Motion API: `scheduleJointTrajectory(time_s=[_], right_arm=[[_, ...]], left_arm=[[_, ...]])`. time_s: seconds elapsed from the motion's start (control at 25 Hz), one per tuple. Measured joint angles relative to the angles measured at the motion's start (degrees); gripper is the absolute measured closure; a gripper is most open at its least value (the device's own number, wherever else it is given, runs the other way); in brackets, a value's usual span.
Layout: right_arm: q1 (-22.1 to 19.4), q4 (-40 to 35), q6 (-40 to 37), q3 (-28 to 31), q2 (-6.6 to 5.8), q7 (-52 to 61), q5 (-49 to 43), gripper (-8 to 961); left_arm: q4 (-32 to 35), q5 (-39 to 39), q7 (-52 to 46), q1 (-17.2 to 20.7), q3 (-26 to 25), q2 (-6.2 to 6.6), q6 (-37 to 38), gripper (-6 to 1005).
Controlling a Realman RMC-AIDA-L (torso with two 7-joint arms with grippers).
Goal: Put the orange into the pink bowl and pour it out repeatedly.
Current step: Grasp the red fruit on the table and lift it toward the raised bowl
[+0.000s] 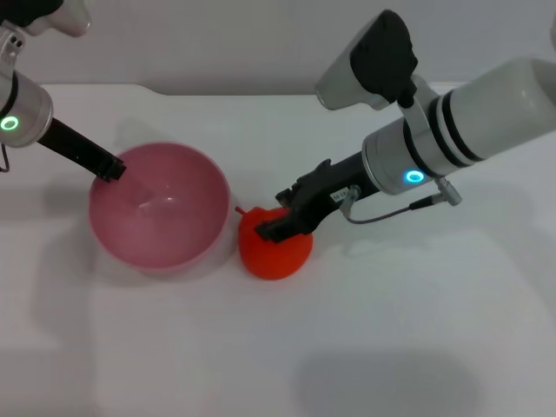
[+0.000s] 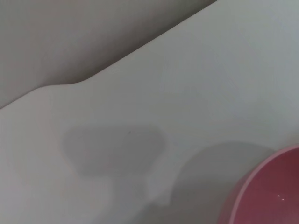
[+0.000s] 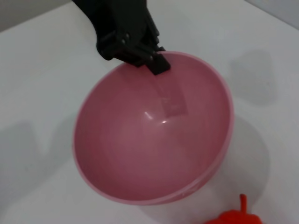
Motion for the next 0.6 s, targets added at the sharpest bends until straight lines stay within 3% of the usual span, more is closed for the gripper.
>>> scheduleJointTrajectory(time_s=[0.6], right_arm=[[-0.3, 4.5, 2.2, -0.9, 0.06, -0.2, 1.3, 305]], left_arm=[[0.1, 0.0, 0.5, 0.6, 0.7, -0.37, -0.3, 957]])
